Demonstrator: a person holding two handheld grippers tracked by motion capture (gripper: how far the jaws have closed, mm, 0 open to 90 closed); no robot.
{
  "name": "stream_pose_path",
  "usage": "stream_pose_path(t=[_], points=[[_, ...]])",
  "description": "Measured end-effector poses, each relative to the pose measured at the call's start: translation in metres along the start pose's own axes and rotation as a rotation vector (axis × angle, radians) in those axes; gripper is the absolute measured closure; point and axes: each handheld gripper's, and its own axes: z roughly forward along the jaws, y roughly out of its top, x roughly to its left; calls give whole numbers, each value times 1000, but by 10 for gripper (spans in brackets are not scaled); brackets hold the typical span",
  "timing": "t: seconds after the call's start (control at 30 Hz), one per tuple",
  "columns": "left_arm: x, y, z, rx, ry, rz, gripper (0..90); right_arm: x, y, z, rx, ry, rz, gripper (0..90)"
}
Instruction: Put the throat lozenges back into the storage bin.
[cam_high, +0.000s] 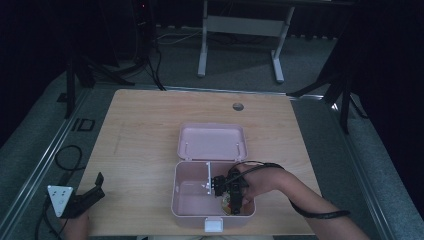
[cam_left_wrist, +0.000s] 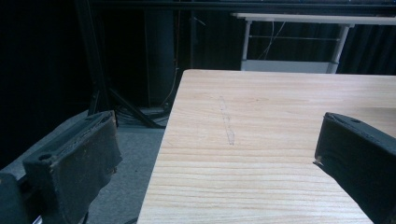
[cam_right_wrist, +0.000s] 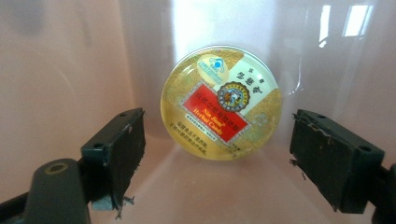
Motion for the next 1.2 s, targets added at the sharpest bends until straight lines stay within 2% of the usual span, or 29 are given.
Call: stream_pose_path(t=[0.07, 0.17, 0.27, 0.3, 0.33, 0.4, 0.47, 0.53, 0.6, 0.7, 0.73, 0.77, 0.93, 1.17, 1.2], points=[[0, 0, 0, 0, 0, 0, 3, 0, -1, -2, -1, -1, 0, 180], [0, 0, 0, 2, 0, 2, 3, 4, -6, -14, -43, -24, -14, 179], [0, 0, 0, 3, 0, 1, 4, 4, -11, -25, -110, -34, -11, 124], [0, 0, 0, 2, 0, 2, 3, 7, -15, -33, -156, -66, -31, 131], [0, 0, 0, 1, 0, 2, 3, 7, -15, -33, -156, -66, -31, 131], [0, 0, 0, 1, 0, 2, 4, 8, -20, -42, -210, -76, -19, 131], [0, 0, 0, 0, 0, 0, 3, 11, -25, -49, -257, -110, -21, 132], [0, 0, 0, -2, 0, -1, 3, 13, -33, -57, -301, -127, -10, 132], [0, 0, 0, -5, 1, -3, 3, 15, -42, -66, -361, -163, -12, 132], [0, 0, 0, -5, 0, -2, 4, 17, -59, -80, -449, -203, 10, 132], [0, 0, 0, -5, 0, -2, 3, 18, -73, -89, -503, -228, 40, 132], [0, 0, 0, -3, -1, 0, 3, 18, -73, -89, -503, -228, 40, 132], [0, 0, 0, -5, 0, -2, 3, 15, -108, -95, -638, -301, 121, 132], [0, 0, 0, -2, 1, 0, 3, 2, -148, -72, -711, -329, 249, 131], [0, 0, 0, -2, 1, -1, 3, -4, -157, -62, -733, -341, 297, 131]])
